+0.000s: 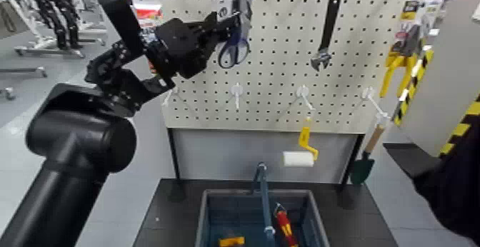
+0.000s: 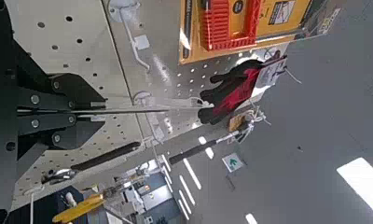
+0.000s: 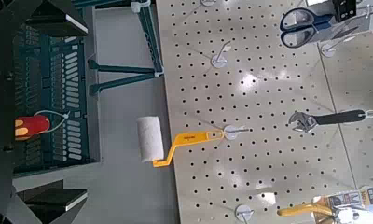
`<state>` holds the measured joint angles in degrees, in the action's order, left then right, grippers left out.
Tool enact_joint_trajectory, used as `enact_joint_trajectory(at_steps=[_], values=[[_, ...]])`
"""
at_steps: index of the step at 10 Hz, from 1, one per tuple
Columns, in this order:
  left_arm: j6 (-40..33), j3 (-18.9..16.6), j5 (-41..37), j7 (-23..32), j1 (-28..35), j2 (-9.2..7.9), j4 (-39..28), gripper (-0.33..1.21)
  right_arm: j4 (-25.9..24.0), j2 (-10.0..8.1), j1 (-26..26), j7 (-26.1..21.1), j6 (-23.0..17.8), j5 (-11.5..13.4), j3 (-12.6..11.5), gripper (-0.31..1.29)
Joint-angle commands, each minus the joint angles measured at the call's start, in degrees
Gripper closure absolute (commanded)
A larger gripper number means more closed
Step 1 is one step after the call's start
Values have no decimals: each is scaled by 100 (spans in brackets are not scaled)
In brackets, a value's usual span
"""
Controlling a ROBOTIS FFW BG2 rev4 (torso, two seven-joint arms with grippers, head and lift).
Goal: Put the blue scissors into the crate.
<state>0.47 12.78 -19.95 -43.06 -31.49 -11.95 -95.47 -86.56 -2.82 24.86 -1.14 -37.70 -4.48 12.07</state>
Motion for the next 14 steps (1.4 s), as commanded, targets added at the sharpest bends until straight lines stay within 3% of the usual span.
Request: enact_joint_trajectory(at_steps=[1, 5, 14], values=[[102, 58, -88, -10, 38, -1, 20, 118, 8, -8, -16, 0, 0, 0, 15, 9], [673, 286, -519, -142, 416, -10, -50, 118, 17, 1, -7, 0, 0, 0, 15, 9], [1579, 31, -826, -185, 1453, -71, -33, 118, 25, 1, -16, 0, 9, 0, 33, 9]])
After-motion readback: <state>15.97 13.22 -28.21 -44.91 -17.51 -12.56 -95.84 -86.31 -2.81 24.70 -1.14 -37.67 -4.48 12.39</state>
